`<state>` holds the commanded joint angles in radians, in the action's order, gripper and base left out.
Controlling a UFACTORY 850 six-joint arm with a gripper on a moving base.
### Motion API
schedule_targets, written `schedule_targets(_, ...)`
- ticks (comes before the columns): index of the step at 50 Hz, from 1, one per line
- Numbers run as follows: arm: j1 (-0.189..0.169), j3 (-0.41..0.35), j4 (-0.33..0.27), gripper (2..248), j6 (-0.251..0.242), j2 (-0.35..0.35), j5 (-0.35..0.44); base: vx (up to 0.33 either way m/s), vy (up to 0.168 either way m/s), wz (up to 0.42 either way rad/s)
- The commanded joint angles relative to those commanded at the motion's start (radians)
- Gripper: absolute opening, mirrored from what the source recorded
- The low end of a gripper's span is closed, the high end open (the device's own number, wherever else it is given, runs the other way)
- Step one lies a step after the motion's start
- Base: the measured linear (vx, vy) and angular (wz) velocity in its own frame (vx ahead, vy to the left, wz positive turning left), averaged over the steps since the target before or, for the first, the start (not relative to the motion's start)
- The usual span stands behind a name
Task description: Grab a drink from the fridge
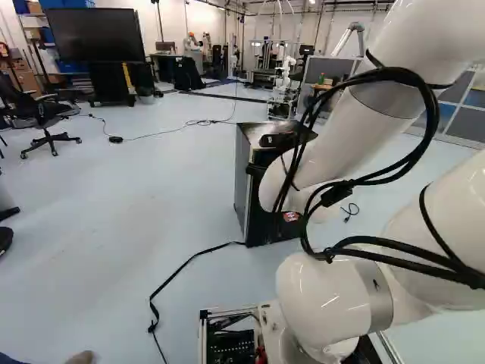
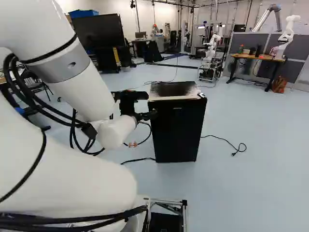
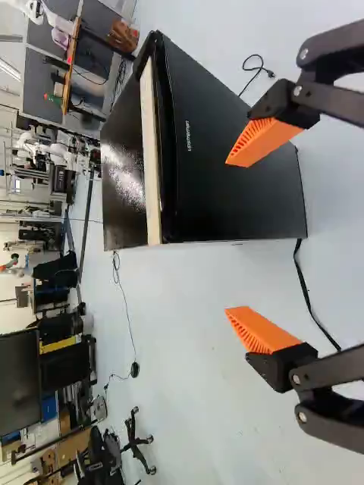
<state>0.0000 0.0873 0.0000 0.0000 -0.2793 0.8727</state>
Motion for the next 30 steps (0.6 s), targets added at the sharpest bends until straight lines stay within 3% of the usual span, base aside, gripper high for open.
schedule_targets(30, 0.000, 0.000, 0.000, 247, 0.000, 0.000, 0.000, 0.000, 0.000, 0.000)
